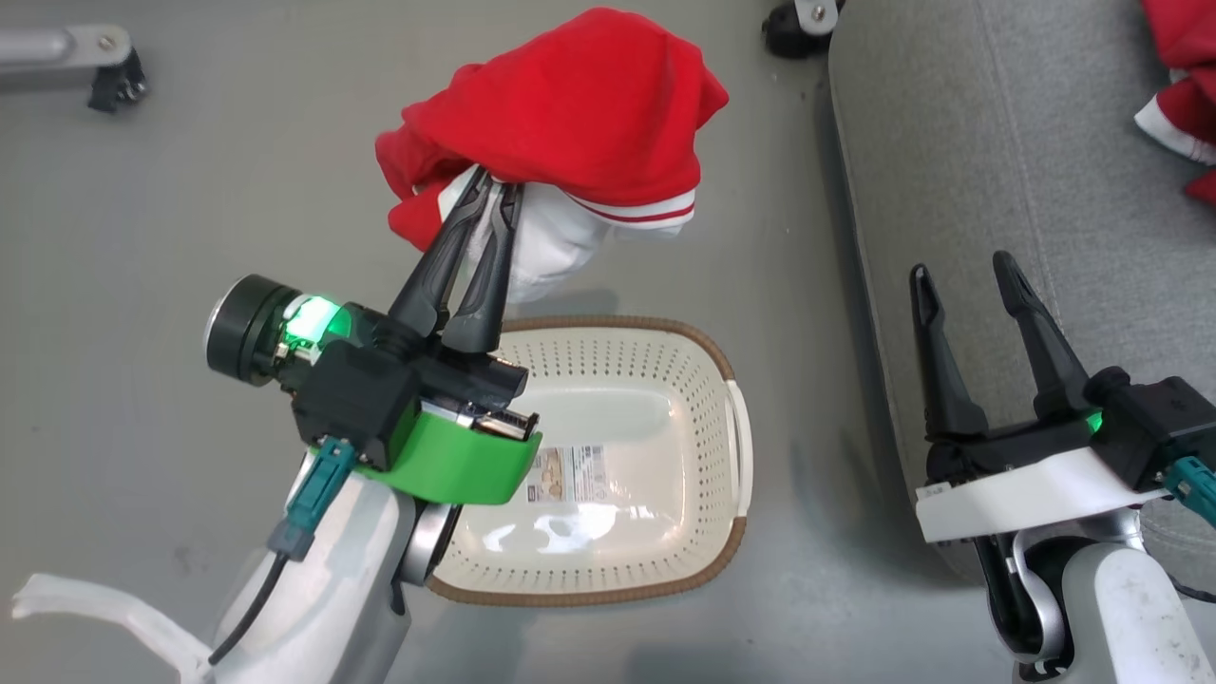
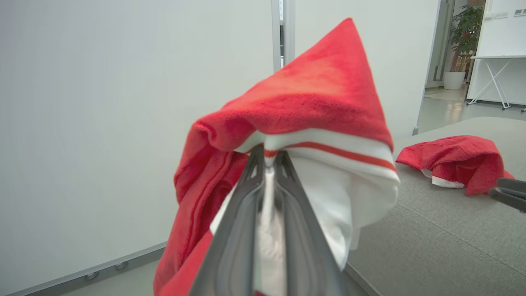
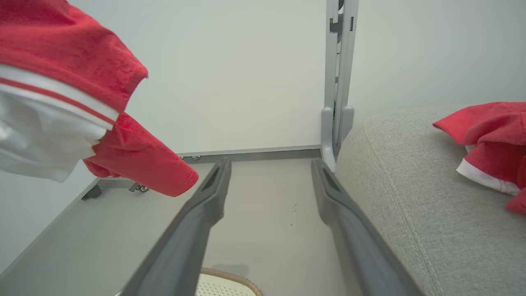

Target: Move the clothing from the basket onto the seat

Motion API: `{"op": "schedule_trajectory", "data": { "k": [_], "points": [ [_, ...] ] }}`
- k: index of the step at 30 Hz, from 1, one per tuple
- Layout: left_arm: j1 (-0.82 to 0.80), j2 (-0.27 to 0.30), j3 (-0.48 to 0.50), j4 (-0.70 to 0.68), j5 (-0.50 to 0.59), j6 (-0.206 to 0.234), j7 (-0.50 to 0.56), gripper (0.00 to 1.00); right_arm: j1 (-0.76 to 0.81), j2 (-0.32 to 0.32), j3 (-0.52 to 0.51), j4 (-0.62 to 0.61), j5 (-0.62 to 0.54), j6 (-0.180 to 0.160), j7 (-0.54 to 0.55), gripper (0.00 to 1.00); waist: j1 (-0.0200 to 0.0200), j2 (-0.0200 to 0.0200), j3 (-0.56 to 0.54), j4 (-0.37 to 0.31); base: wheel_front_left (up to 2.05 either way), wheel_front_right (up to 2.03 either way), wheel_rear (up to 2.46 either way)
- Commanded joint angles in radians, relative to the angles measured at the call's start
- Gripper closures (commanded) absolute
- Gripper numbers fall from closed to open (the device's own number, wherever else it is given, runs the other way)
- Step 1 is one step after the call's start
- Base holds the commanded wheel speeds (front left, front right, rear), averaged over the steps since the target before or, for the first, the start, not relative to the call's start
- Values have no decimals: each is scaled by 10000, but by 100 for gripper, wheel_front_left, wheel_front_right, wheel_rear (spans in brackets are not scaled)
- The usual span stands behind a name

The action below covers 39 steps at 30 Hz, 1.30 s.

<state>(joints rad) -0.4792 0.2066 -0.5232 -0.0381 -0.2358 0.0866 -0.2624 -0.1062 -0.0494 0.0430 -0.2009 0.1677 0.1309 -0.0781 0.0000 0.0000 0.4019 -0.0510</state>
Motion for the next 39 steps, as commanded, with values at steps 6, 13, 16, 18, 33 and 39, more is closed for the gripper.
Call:
{"op": "schedule_trajectory", "data": {
  "k": [6,13,16,18,33,39],
  "points": [
    [962,-246,518,-691,37,-231,-32,100,600,-126,208,-34,-15,-3,320,0,0,0,-1629,295,0,0,0],
    [1986,-320,744,-868,-106,-420,-33,100,1162,-162,522,-35,39,-3,589,0,0,0,-2495,218,0,0,0],
    [2435,-350,803,-896,-206,-461,-32,100,1403,-151,620,-56,75,-3,685,0,0,0,-2810,195,0,0,0],
    [2699,-368,809,-917,-234,-490,-34,100,1559,-144,701,-66,100,-3,746,0,0,0,-2981,187,0,0,0],
    [3595,-501,741,-945,-347,-600,-34,100,2199,-103,934,-278,225,-3,1026,0,0,0,-3628,184,0,0,0],
    [3610,-521,799,-942,-319,-626,-34,100,2179,-97,988,-275,235,-3,1039,0,0,0,-3626,184,0,0,0]
  ]
}}
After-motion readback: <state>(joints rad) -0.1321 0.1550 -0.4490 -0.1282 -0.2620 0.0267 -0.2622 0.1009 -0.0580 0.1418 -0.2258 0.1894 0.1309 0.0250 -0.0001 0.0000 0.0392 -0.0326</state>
